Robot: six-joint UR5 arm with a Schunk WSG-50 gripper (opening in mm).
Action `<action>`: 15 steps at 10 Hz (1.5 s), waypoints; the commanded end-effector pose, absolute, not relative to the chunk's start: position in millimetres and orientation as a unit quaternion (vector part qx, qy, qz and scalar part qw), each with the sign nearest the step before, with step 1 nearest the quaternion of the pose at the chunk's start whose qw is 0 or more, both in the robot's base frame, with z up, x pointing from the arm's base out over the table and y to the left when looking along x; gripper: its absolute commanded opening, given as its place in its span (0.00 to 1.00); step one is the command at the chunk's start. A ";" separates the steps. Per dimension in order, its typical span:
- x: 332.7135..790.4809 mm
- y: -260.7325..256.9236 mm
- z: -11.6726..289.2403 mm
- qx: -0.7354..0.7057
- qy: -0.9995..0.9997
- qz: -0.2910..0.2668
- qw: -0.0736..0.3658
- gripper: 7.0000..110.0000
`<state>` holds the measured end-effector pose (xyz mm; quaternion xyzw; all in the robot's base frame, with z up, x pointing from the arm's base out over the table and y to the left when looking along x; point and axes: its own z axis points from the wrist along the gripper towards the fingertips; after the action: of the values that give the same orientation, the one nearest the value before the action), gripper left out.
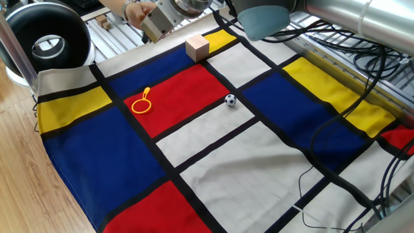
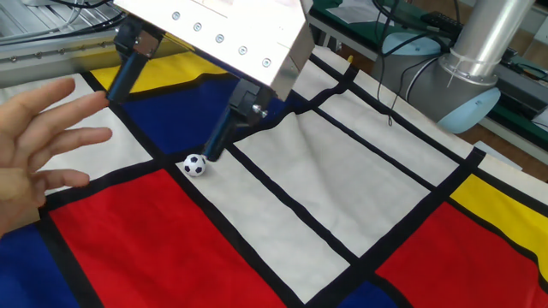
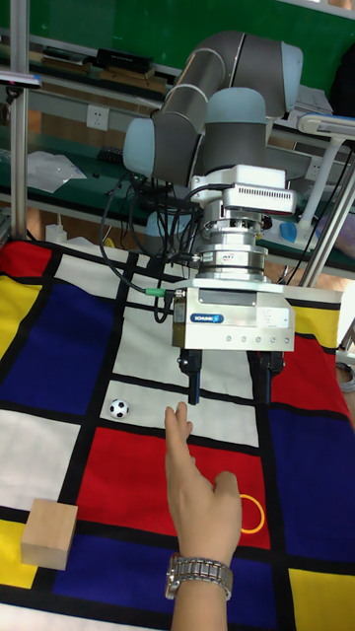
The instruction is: Attach the bubble ring to the ball
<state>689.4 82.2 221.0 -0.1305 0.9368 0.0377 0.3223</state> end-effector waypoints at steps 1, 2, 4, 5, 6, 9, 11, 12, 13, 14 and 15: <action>639.0 77.0 194.4 -0.193 0.957 0.038 0.211 0.57; 635.7 61.2 193.3 -0.201 0.959 0.009 0.198 0.57; 654.4 60.7 203.6 -0.196 0.952 0.006 0.236 0.57; 662.9 61.0 208.6 -0.198 0.947 0.001 0.254 0.57; 672.6 63.1 216.9 -0.196 0.940 -0.001 0.278 0.57; 692.5 71.2 237.4 -0.188 0.925 0.005 0.331 0.36; 692.1 75.9 237.7 -0.185 0.924 0.012 0.333 0.36; 691.9 76.0 238.4 -0.186 0.924 0.015 0.333 0.36; 692.4 75.7 239.5 -0.189 0.924 0.018 0.333 0.36; 692.8 75.9 240.0 -0.190 0.923 0.018 0.334 0.36; 692.8 75.9 240.1 -0.190 0.923 0.018 0.334 0.36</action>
<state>690.4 74.8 235.2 -0.1931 0.9252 0.0098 0.3267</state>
